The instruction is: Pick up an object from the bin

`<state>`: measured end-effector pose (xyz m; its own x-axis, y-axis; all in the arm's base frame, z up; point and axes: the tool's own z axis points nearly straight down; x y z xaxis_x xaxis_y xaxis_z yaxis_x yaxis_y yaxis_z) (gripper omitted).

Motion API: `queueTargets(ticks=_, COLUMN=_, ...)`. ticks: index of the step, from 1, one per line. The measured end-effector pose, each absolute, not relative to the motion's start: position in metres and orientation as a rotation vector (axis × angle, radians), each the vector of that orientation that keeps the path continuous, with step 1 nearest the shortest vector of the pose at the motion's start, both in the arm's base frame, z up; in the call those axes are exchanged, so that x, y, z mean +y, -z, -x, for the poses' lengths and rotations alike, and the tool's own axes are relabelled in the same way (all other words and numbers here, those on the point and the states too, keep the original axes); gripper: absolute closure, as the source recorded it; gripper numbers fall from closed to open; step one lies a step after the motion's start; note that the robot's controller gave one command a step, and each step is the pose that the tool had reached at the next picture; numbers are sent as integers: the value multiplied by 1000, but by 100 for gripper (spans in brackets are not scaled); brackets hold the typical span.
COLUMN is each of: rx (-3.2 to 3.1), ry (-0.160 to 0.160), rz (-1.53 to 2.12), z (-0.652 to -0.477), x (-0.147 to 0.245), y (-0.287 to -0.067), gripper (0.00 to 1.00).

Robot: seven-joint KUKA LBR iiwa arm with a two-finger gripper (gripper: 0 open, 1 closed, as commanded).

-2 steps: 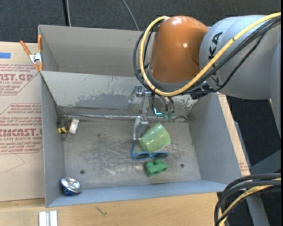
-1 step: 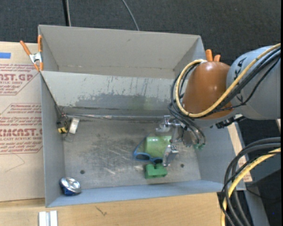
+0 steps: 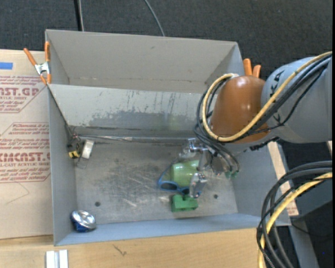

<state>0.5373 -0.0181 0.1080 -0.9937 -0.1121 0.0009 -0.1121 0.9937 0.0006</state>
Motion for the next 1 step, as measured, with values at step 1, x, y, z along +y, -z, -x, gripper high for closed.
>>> queueTargets(ticks=1, rx=-3089, ry=-18, rz=-641, z=-525, x=26, y=-85, gripper=0)
